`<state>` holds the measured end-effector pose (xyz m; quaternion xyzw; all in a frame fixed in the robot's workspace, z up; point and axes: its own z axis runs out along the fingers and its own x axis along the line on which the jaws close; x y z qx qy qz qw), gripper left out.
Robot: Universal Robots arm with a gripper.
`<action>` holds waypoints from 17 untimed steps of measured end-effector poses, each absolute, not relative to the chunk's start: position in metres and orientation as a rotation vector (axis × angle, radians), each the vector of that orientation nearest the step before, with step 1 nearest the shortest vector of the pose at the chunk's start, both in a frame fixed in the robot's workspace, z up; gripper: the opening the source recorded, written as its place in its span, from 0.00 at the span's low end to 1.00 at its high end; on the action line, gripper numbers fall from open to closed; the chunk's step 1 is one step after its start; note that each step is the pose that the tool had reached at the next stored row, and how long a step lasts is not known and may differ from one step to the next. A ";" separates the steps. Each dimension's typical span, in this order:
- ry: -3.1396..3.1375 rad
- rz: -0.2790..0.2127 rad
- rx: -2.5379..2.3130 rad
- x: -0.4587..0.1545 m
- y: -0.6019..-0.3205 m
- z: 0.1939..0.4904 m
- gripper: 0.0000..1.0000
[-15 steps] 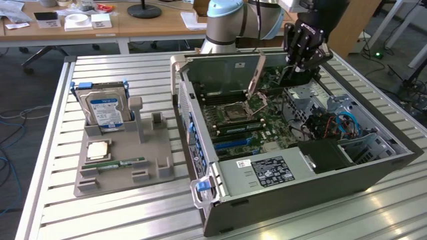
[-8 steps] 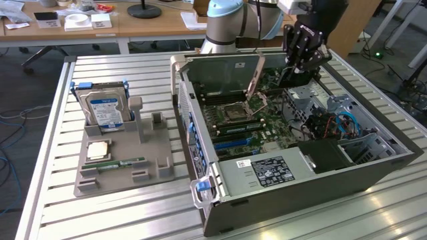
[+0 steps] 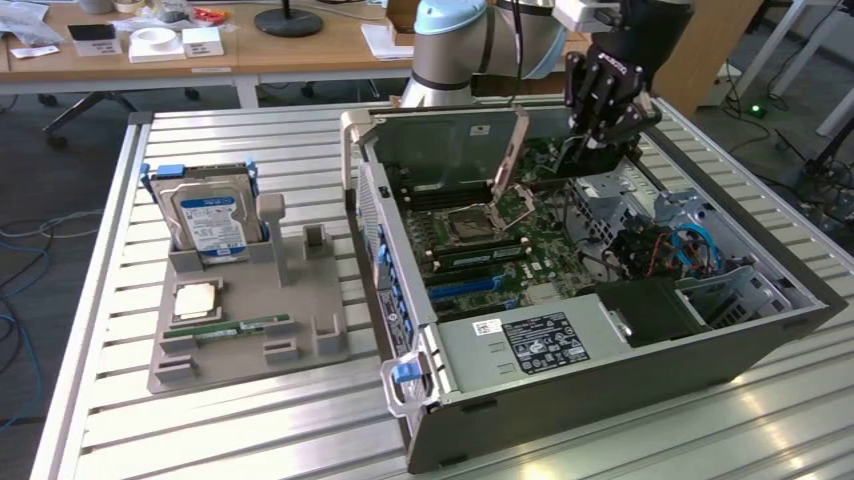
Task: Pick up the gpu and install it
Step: 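Insert the gpu into the slot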
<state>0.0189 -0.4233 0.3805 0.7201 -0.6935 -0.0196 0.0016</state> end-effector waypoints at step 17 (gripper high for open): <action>-2.171 -0.055 2.270 0.012 -0.422 0.366 0.26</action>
